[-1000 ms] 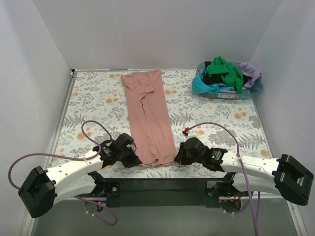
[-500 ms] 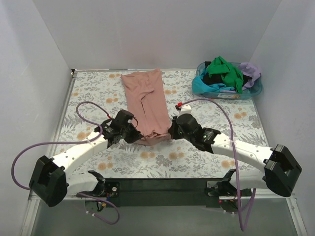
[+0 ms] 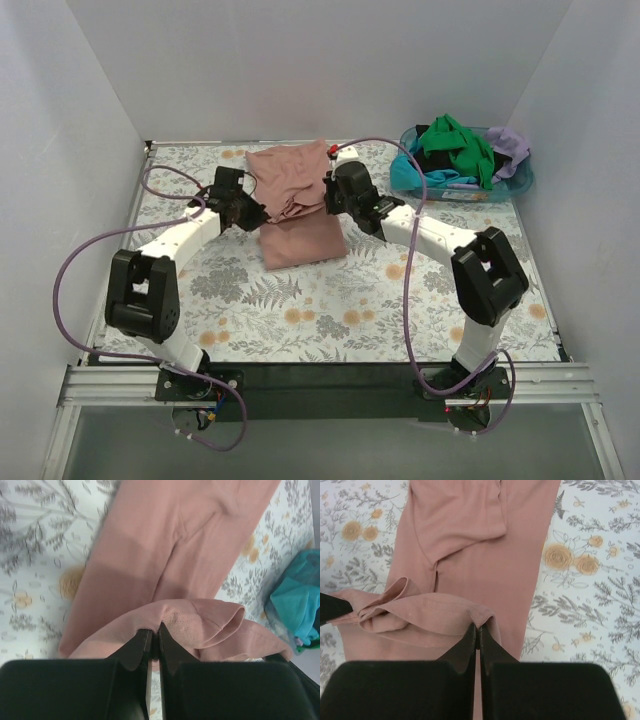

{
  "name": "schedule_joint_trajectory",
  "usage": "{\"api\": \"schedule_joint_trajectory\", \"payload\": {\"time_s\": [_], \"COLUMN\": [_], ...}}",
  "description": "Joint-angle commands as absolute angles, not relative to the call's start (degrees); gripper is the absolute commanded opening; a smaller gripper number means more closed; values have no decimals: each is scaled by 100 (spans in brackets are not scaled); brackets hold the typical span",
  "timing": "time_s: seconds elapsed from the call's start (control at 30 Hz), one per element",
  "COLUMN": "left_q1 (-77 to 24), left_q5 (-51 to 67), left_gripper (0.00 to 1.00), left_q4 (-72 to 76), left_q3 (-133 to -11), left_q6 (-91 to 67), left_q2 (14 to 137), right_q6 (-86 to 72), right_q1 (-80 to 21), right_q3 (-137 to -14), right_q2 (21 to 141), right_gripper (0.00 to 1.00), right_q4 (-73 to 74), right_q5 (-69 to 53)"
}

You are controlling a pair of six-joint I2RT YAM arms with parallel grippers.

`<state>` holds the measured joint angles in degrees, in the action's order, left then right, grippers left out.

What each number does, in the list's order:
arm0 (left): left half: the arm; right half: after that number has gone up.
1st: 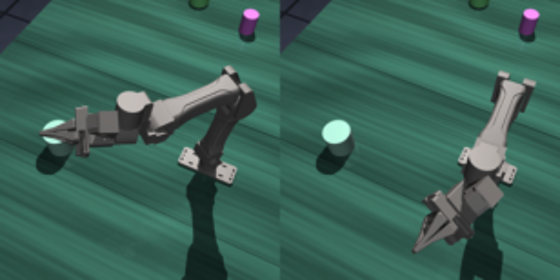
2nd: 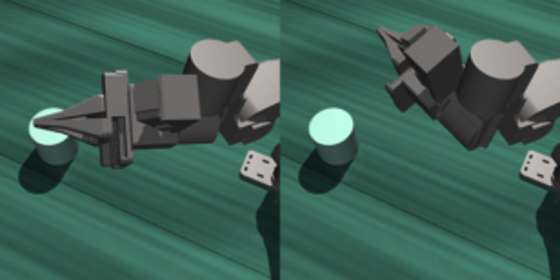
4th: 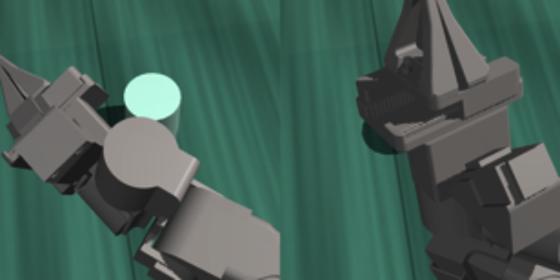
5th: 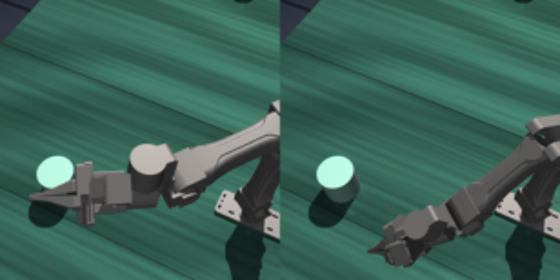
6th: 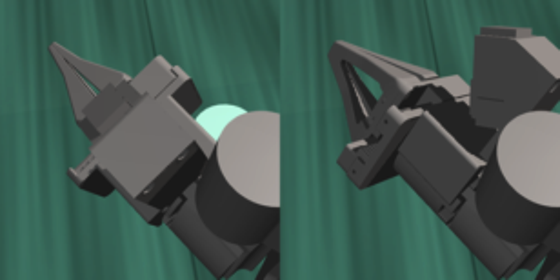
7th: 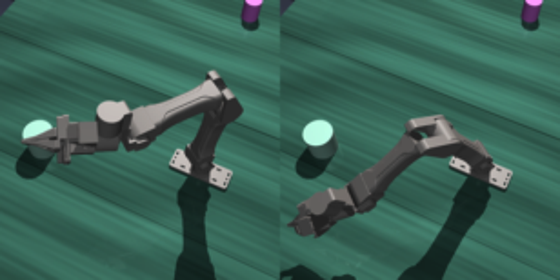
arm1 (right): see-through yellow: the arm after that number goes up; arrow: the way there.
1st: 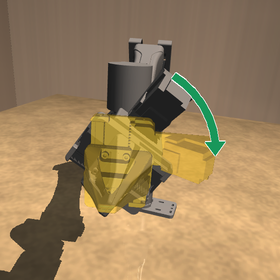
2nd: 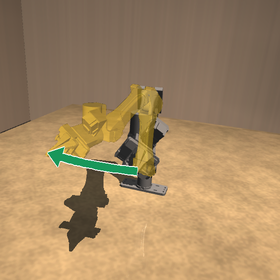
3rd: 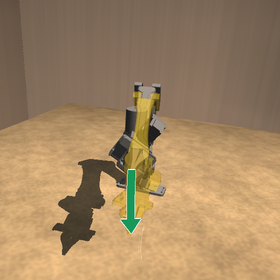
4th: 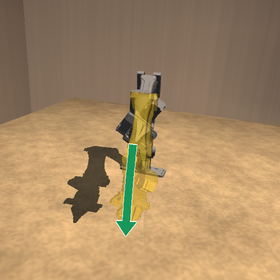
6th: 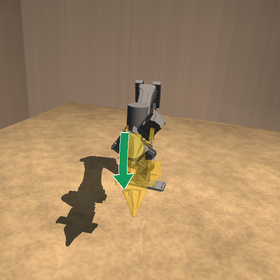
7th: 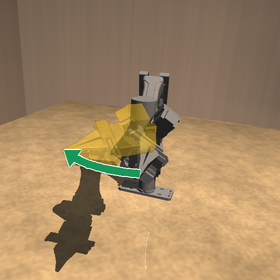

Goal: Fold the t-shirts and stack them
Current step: Fold the tshirt

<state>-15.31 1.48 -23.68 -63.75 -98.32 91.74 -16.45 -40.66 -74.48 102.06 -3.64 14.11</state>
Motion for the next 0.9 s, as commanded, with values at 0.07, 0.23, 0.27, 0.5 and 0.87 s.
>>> {"api": "schedule_joint_trajectory", "payload": {"time_s": [0.07, 0.23, 0.27, 0.5, 0.87], "left_q1": [-1169, -1116, -1108, -976, -949], "left_q5": [579, 774, 773, 668, 536], "left_gripper": [0, 0, 0, 26, 98], "left_q4": [-2057, -1995, -1995, -2065, -2373], "left_q3": [-7066, -7584, -7646, -8033, -7242], "left_q6": [-9554, -9439, -9439, -9440, -9176], "left_q2": [9929, 10493, 10572, 11065, 9968], "right_q6": [-1345, -1415, -1441, -1573, -1907], "right_q1": [-3744, -3507, -3481, -3226, -3103], "right_q3": [-8383, -8868, -8973, -9535, -8001], "right_q2": [10818, 11407, 11556, 12243, 10935], "right_gripper": [1, 1, 1, 11, 98], "right_q4": [-650, -598, -598, -545, -263], "right_q5": [993, 783, 730, 344, -527]}}
